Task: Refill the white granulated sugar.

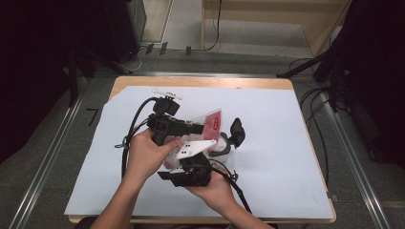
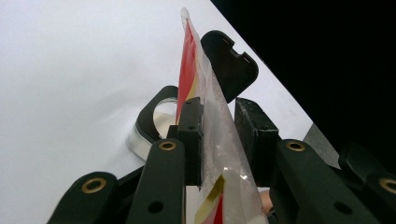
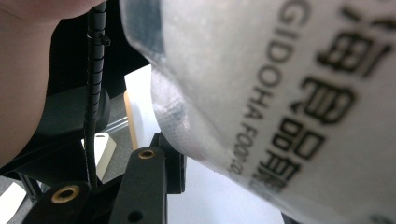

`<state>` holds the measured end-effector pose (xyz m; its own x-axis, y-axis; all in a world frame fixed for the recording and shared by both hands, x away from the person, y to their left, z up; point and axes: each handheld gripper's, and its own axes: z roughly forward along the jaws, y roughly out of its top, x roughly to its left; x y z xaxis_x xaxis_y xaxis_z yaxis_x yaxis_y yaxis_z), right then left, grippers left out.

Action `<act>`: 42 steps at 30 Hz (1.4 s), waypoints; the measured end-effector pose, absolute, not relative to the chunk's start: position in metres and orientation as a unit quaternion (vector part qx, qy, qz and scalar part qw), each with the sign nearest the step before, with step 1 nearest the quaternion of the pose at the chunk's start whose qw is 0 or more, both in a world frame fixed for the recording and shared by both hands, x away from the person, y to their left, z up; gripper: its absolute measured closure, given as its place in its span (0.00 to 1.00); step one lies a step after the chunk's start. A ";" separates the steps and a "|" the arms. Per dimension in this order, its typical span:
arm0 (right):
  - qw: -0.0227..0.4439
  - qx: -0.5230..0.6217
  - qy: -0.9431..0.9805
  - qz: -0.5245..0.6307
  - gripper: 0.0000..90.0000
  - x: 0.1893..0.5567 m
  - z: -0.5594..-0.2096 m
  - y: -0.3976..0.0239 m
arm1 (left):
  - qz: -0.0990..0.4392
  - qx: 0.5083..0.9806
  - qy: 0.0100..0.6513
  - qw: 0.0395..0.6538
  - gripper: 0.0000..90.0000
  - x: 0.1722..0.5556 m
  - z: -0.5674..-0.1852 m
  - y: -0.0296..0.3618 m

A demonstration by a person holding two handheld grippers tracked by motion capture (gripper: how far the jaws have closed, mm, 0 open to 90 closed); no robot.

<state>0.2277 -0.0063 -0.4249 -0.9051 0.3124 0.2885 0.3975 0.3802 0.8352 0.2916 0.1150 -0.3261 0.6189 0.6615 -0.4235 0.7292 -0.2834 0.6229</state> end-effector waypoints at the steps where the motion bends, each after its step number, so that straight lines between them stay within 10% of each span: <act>1: 0.041 -0.213 -0.830 -0.514 0.71 0.228 -0.425 -0.006 | -0.041 0.800 0.435 0.412 0.81 0.292 -0.326 0.115; 42: 0.035 -0.215 -0.827 -0.518 0.71 0.227 -0.425 -0.006 | -0.034 0.803 0.430 0.412 0.82 0.291 -0.324 0.112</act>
<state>0.2275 -0.0063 -0.4249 -0.9052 0.3196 0.2801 0.3915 0.3707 0.8422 0.2911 0.1115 -0.3241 0.6284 0.6619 -0.4088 0.7178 -0.2907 0.6327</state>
